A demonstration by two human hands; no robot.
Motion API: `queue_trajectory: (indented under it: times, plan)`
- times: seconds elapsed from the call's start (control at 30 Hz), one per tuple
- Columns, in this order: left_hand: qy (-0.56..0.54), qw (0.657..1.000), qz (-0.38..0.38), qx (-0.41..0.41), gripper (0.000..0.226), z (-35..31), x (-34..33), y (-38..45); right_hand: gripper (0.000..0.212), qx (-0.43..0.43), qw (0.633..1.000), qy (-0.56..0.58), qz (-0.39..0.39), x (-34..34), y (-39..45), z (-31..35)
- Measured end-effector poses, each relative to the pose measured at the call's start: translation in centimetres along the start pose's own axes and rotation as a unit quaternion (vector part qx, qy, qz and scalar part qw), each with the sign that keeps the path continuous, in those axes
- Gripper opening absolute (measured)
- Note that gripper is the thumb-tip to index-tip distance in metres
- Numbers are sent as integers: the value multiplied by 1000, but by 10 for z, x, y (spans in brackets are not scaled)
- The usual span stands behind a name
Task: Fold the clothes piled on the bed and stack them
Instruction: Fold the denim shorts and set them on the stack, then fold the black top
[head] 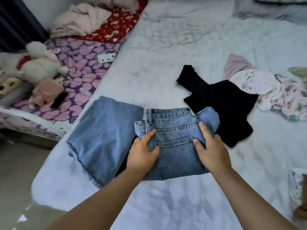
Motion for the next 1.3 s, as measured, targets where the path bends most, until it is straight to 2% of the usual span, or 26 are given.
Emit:
queue_trajectory:
  times: [0.07,0.13,0.23,0.37,0.47,0.53,0.6,0.63,0.7,0.77,0.87,0.97,1.07,1.2,1.3]
  plan:
    - [-12,996,-84,12,58,2,39,-6,71,82,996,13,20,4,1,47]
    - [-39,986,-161,28,57,10,75,-14,82,151,986,7,76,-1,4,94]
    - [-65,966,-245,56,58,27,116,-23,86,243,964,-21,108,-19,10,164]
    - [-83,938,-312,125,58,50,145,-30,80,345,932,-67,90,-54,15,238]
    - [-100,929,-332,128,60,70,147,-29,77,381,916,-94,85,-83,23,261]
    - [-105,930,-324,138,62,87,140,-27,75,366,919,-115,90,-103,30,259]
    - [-68,942,-259,203,63,106,124,-27,70,340,920,-174,93,-129,33,245]
    - [4,947,-197,256,63,117,115,-29,66,330,914,-211,110,-144,32,235]
    - [179,930,-78,312,63,135,101,-35,55,320,894,-272,157,-170,22,216]
    - [240,928,-25,285,61,143,95,-34,48,314,885,-298,173,-185,13,204]
    - [265,931,42,247,61,148,95,-27,48,303,888,-294,182,-186,13,204]
    - [259,944,-12,203,58,137,106,-18,49,304,899,-262,174,-172,17,209]
    - [206,970,-64,113,54,112,103,-4,50,294,920,-214,147,-149,20,202]
    - [131,989,-69,13,55,71,69,21,48,265,938,-190,114,-105,24,161]
    - [44,997,-54,-23,48,45,31,33,44,179,960,-180,117,-69,31,106]
Point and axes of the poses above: each hand's wrist, its own y-axis towards the middle knuckle, its own x-axis out of the back of the hand, z = x × y, the point moved 4 cm from there along y, towards the middle knuckle, and after that the axes turned 10 degrees about -x, right-handed, at the moved point
